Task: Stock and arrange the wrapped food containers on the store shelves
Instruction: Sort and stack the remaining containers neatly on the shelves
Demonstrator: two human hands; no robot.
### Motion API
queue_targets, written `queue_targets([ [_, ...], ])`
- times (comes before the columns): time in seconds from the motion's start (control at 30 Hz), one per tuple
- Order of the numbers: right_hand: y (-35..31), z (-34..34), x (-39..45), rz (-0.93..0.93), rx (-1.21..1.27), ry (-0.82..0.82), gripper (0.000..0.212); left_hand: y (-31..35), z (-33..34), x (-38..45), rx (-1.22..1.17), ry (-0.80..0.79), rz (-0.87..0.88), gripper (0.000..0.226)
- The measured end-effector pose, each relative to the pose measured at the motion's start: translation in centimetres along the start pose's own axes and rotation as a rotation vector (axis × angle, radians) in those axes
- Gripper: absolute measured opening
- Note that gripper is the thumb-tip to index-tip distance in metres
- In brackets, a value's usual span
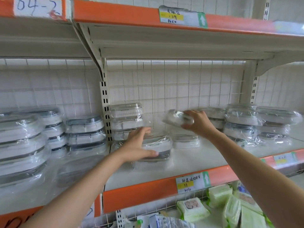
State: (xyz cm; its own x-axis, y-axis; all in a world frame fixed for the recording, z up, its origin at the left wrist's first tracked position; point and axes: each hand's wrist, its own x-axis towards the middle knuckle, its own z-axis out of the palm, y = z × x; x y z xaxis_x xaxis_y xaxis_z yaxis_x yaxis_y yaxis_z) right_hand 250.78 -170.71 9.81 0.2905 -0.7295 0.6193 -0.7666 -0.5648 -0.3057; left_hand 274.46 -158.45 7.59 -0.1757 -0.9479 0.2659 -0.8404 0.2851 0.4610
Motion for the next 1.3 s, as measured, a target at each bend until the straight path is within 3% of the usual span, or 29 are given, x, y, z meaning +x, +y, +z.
queue_targets([
  [0.1, -3.7, -1.7, -1.1, -0.187, 0.032, 0.028, 0.063, 0.5, -0.4, -0.6, -0.447, 0.062, -0.088, 0.091],
  [0.2, -7.5, -1.7, -2.0, -0.393, -0.029, -0.092, 0.063, 0.9, -1.0, -1.1, -0.669, 0.310, -0.133, 0.106],
  [0.3, -8.6, -1.5, -1.7, -0.387, 0.096, -0.294, 0.054, 0.9, -2.1, -1.6, -0.451, 0.460, -0.072, 0.095],
  [0.4, -6.9, -1.9, -0.7, -0.173, 0.432, -0.233, 0.031, 0.4, -3.0, -1.8, -0.187, 0.327, 0.035, 0.083],
  [0.47, -4.2, -1.2, 0.0, -0.054, 0.293, -0.181, 0.034, 0.2, -2.8, -1.6, -0.085, 0.203, 0.061, 0.077],
  [0.63, 2.3, 3.0, -2.1, 0.132, -0.283, -0.546, 0.077, -0.2, -1.6, -1.3, 0.004, 0.227, 0.151, 0.074],
  [0.73, 3.7, 3.5, -2.1, 0.150, -0.335, -0.430, 0.074, -0.8, -1.9, -1.1, -0.007, 0.211, 0.166, 0.069],
  [0.83, 3.7, 3.3, -1.7, 0.186, -0.349, -0.430, 0.079, -1.1, -1.8, -1.0, -0.019, 0.199, 0.166, 0.069],
  [1.0, 3.4, 2.9, -2.3, 0.233, -0.490, -0.378, 0.100, -1.3, -2.0, -1.2, -0.078, 0.164, 0.173, 0.074],
  [1.17, 3.4, 2.8, -4.4, 0.410, -0.099, -0.356, 0.087, -1.2, -1.6, -0.7, -0.148, 0.134, 0.123, 0.078],
  [1.3, 2.1, 0.8, -4.4, 0.538, 0.227, -0.148, 0.078, -1.4, -1.0, -0.3, -0.191, 0.187, 0.033, 0.086],
])
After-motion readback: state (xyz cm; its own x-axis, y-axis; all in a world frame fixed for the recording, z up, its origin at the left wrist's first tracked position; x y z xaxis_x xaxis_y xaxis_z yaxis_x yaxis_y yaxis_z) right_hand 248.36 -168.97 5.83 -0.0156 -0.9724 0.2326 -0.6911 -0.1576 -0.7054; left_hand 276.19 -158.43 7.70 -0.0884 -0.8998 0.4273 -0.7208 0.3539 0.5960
